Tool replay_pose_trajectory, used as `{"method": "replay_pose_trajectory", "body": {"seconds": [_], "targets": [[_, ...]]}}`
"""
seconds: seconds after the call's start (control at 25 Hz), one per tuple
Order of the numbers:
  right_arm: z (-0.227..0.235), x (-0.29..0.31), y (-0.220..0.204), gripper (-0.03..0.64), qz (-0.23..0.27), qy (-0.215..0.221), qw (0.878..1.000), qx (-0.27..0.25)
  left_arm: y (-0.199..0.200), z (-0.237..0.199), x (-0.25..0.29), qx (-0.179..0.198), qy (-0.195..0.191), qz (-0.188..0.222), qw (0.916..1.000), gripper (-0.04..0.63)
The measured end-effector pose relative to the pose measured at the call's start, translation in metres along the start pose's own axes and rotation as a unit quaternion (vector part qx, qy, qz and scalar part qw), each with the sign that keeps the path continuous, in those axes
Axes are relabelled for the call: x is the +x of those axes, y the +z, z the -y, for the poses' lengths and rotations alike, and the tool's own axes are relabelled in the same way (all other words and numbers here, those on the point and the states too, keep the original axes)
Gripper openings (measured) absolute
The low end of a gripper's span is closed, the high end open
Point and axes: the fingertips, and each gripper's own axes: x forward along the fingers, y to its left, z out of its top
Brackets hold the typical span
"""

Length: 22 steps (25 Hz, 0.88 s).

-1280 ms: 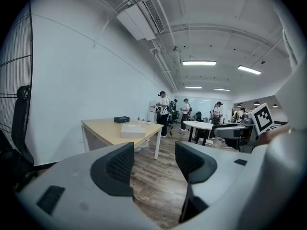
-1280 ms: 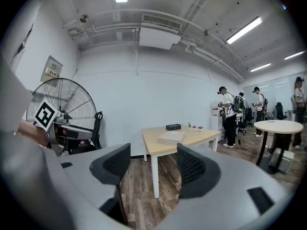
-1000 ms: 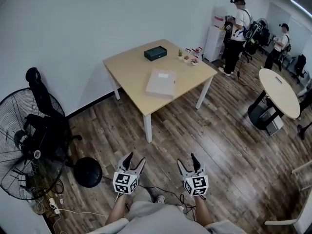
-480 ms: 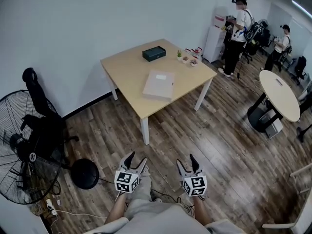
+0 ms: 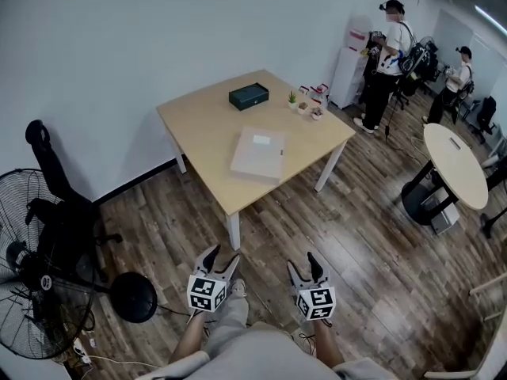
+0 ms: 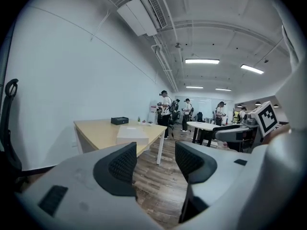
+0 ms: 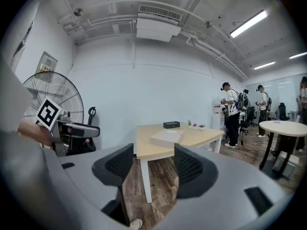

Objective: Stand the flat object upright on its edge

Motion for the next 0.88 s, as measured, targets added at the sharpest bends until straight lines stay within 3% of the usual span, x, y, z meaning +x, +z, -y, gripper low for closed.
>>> {"method": "replay_pose_trajectory", "body": {"seconds": [0.88], "targets": [[0.050, 0.191, 0.062, 0.247, -0.016, -0.063, 0.998, 0.007, 0.057, -0.144, 0.169, 0.000, -0.058, -0.023, 0.9981, 0.247]]}}
